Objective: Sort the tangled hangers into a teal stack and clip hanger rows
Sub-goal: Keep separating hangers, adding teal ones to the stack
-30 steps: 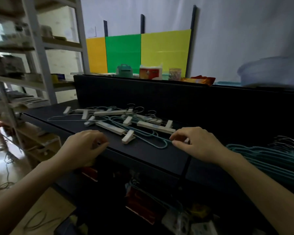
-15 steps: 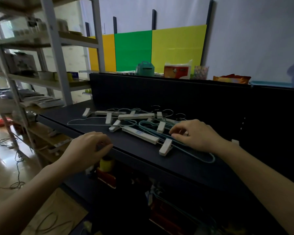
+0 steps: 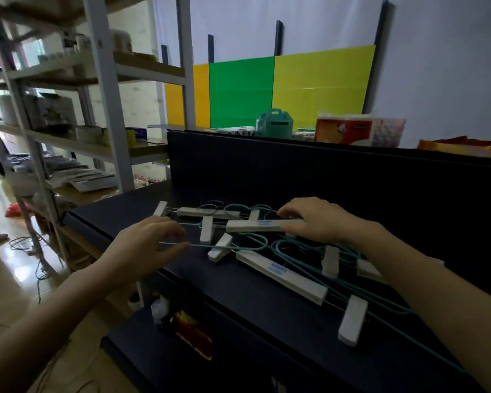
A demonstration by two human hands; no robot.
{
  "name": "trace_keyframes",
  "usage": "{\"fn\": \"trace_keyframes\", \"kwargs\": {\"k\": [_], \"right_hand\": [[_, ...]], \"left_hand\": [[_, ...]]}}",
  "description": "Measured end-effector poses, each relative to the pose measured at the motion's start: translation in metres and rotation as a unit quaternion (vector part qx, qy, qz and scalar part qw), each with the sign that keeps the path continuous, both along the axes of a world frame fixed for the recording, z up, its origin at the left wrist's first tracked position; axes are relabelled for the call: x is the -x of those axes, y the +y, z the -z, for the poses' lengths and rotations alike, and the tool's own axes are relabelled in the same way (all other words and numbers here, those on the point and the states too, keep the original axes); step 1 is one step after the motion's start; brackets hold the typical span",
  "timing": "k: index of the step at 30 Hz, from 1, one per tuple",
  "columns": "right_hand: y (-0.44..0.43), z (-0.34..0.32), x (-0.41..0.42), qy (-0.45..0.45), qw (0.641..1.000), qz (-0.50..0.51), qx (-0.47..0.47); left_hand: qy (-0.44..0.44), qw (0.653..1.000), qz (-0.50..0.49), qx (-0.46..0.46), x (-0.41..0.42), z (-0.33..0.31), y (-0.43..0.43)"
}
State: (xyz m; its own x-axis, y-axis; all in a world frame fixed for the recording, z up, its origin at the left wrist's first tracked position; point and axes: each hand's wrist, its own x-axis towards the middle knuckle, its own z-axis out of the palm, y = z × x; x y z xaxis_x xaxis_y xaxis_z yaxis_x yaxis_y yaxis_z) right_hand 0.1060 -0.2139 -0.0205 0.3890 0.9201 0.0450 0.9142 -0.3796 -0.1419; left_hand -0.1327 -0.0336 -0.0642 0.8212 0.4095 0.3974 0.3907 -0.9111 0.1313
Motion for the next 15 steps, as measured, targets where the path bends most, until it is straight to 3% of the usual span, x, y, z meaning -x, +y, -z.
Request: {"fn": "trace_keyframes", "kwargs": {"k": [5,15], "right_hand": [[0.03,0.01,-0.016,-0.037,0.996,-0.004,0.084],[0.05,0.016,-0.026,0.006,0.996,0.013,0.083]], "left_hand": [[0.017,0.999,0.012,0.048,-0.005,0.011,0.038],[0.139,0.984,0.049,0.099,-0.018,0.021,0.089]]}}
